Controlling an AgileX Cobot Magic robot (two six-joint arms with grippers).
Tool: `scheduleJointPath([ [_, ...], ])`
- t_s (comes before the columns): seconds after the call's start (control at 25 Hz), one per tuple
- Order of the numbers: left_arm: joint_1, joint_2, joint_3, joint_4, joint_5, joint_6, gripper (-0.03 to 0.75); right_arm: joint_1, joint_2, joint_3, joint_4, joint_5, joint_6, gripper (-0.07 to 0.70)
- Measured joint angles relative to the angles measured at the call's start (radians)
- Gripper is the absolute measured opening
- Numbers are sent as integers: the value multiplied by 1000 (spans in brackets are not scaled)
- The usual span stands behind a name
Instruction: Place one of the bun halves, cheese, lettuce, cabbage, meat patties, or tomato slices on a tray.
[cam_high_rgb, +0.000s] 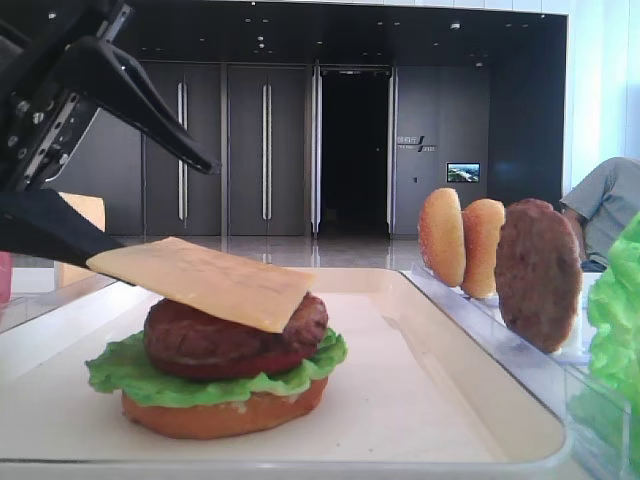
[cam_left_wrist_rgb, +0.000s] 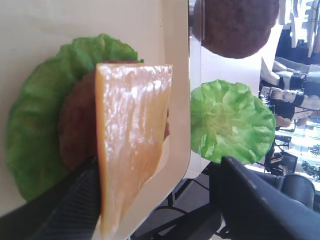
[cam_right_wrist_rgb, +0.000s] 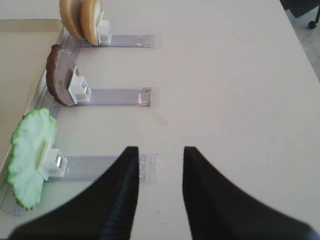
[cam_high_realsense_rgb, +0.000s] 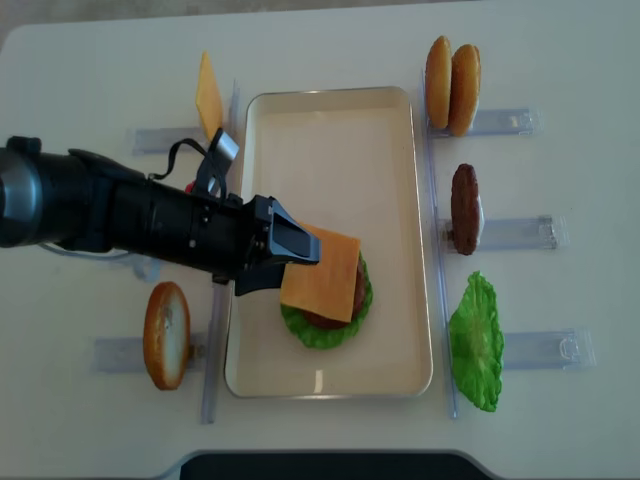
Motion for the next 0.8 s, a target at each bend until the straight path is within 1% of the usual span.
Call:
scheduleJointPath([
  [0.2,0,-28,-59,107,-14,-127,538,0,0,0,0,0,0,241],
  [0.44,0,-59,-142,321,-14,-331,538,0,0,0,0,0,0,241],
  [0.56,0,-77,-164,392,6,-379,538,0,0,0,0,0,0,241],
  [0.72,6,-116,-198,443,12,-416,538,0,0,0,0,0,0,241],
  [0.8,10,-145,-225,501,13,-455,536,0,0,0,0,0,0,241],
])
